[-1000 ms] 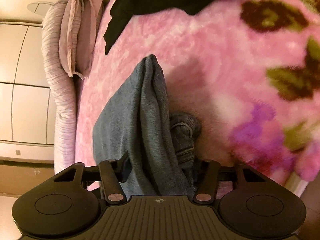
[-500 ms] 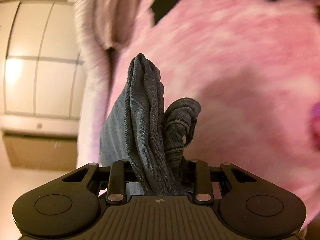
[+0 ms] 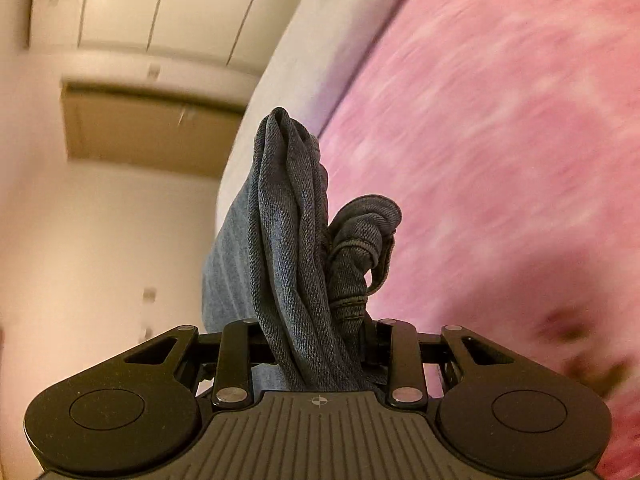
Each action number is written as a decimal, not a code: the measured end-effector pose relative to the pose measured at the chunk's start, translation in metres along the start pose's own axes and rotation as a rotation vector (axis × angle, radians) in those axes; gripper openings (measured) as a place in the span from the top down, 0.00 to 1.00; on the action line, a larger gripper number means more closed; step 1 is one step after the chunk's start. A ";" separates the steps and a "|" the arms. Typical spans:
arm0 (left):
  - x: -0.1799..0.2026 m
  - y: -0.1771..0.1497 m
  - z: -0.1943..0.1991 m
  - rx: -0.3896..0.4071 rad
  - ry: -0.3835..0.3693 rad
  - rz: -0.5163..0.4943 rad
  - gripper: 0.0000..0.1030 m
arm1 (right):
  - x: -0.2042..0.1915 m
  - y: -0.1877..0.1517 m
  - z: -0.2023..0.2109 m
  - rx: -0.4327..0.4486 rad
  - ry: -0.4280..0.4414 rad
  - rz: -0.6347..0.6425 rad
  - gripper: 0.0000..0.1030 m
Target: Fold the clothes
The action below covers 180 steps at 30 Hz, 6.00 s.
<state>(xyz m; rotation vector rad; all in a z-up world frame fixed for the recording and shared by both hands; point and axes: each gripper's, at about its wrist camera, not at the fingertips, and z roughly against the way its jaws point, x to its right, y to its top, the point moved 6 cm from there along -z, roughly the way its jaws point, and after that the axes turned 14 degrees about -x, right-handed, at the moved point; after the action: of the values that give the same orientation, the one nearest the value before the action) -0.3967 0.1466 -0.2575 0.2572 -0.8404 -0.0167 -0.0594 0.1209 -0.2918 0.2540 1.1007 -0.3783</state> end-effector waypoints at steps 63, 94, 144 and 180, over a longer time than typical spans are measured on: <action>-0.618 0.376 0.486 0.045 0.194 0.245 0.68 | -0.341 -0.041 -0.836 -0.221 -0.060 -0.181 0.67; -0.599 0.273 0.525 0.174 0.581 0.076 0.92 | -0.369 -0.135 -0.822 -0.215 -0.638 0.692 0.80; -0.413 0.160 0.491 0.174 0.921 0.104 0.59 | -0.394 -0.209 -0.700 -0.284 -0.691 0.831 0.67; -0.217 -0.014 0.416 0.398 1.125 0.292 0.41 | -0.375 -0.221 -0.488 -0.360 -0.615 1.066 0.45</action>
<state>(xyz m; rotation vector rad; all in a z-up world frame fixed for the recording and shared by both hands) -0.8472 0.0672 -0.1546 0.4490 0.2590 0.5303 -0.6996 0.1712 -0.1691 0.3357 0.3045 0.6612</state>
